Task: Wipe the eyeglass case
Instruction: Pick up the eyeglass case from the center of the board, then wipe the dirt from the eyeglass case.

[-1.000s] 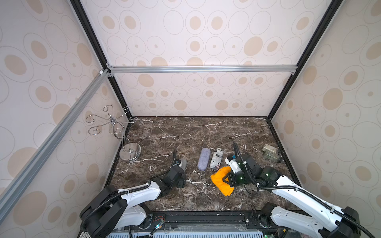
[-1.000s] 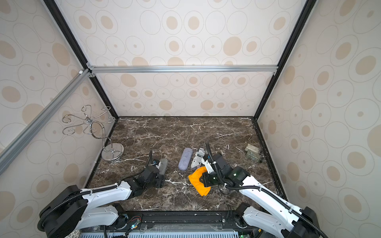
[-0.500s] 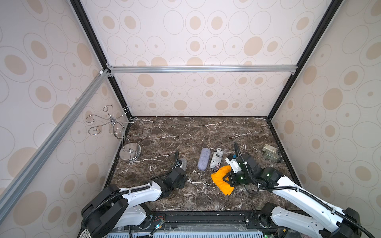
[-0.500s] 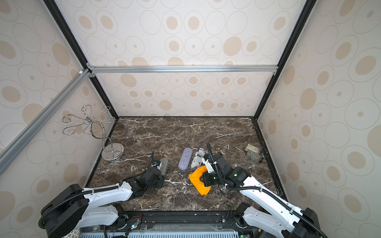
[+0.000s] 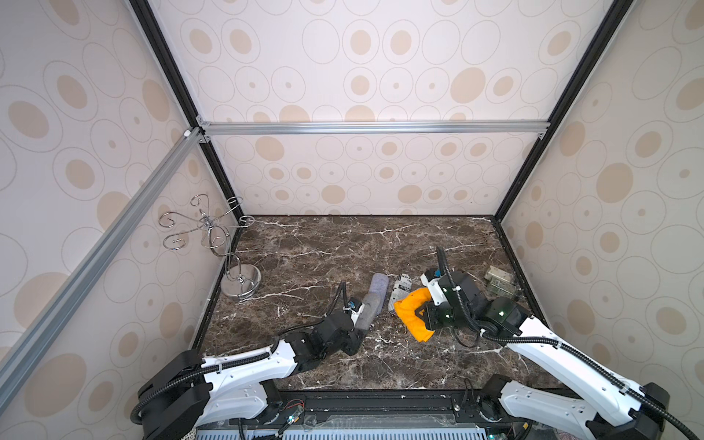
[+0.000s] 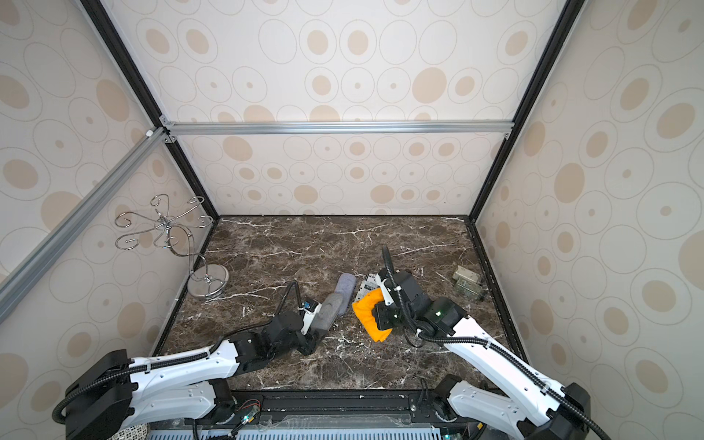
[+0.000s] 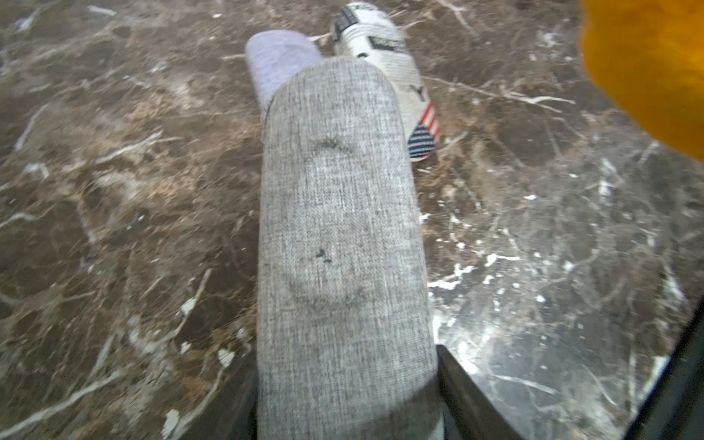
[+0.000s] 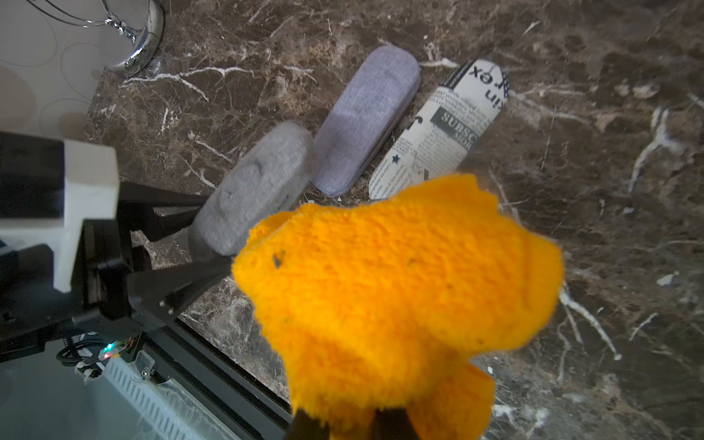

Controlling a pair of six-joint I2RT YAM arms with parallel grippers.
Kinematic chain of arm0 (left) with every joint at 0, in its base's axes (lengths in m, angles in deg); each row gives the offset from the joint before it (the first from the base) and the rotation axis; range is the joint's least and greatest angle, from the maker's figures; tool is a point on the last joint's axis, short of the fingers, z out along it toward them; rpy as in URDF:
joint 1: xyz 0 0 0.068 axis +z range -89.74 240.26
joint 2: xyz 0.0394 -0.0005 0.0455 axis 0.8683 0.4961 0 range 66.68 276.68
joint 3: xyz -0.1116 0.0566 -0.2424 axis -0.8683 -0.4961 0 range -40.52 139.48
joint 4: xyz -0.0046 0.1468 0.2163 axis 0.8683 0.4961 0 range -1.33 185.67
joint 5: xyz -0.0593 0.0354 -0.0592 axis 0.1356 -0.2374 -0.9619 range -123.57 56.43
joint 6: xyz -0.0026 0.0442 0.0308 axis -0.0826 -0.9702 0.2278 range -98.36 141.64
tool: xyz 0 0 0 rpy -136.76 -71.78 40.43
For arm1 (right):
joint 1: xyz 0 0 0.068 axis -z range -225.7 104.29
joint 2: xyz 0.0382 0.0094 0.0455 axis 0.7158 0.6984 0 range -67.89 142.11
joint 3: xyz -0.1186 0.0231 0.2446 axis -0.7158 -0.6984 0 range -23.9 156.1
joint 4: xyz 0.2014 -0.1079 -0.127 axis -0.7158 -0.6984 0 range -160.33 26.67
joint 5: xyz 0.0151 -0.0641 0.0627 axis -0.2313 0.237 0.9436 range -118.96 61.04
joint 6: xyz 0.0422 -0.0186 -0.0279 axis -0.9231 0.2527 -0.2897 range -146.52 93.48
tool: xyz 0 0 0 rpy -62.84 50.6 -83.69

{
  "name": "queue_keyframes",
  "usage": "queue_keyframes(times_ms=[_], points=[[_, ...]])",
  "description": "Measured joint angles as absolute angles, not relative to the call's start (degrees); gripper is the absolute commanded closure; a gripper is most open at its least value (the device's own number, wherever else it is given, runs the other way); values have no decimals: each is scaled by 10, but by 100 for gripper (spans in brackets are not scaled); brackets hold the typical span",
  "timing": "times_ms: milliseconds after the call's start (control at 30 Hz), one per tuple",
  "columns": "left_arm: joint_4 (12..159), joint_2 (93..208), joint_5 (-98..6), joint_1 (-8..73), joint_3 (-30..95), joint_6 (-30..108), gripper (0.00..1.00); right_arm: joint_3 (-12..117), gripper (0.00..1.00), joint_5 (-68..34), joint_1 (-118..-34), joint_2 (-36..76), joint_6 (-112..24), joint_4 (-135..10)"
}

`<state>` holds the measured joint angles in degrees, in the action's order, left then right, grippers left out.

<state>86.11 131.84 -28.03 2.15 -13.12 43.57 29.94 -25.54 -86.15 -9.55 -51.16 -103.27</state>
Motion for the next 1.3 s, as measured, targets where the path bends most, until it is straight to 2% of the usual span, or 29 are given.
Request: queue_keyframes(times_ms=[233, 433, 767, 900, 1300], points=[[864, 1356, -279, -51, -81, 408, 52, 362, 100, -259, -862, -29, -474, -1049], [870, 1396, -210, -112, -48, 387, 52, 373, 100, -248, -862, 34, -470, -1063], [870, 1420, -157, -133, -43, 365, 56, 300, 100, -89, -862, 27, -506, -977], [870, 1422, -152, -135, -42, 359, 56, 284, 100, -57, -864, 27, -520, -955], [870, 1402, -150, -144, -42, 357, 56, 286, 100, -192, -800, 18, -534, -1033]])
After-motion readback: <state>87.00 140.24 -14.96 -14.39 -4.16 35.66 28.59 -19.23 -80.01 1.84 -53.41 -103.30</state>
